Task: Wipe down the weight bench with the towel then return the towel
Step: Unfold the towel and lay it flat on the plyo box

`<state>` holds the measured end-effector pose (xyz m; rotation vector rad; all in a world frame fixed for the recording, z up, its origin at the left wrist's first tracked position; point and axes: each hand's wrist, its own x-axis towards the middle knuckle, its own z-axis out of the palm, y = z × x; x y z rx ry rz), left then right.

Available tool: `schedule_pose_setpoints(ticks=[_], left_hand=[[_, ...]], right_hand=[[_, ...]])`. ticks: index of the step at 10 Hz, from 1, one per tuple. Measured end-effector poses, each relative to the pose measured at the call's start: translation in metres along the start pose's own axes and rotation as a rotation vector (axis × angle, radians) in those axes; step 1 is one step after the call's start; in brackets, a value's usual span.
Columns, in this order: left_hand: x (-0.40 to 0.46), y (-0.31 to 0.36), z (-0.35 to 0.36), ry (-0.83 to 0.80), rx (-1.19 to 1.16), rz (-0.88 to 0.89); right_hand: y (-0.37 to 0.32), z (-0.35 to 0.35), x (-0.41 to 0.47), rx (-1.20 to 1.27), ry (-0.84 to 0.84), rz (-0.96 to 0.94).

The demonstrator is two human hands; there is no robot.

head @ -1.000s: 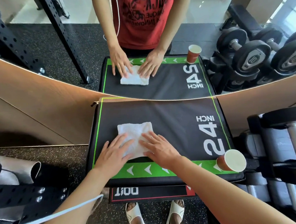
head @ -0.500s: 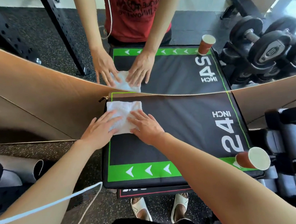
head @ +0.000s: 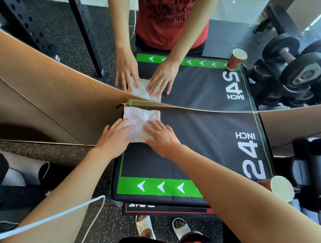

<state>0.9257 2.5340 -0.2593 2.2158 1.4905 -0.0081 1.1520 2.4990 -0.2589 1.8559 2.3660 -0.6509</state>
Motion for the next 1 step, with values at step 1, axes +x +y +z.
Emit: schedule_pose_setpoints(ticks=[1], left_hand=[[-0.0333, 0.0059, 0.0028, 0.162, -0.009, -0.093]], right_hand=[[-0.0085, -0.0042, -0.0066, -0.047, 0.027, -0.042]])
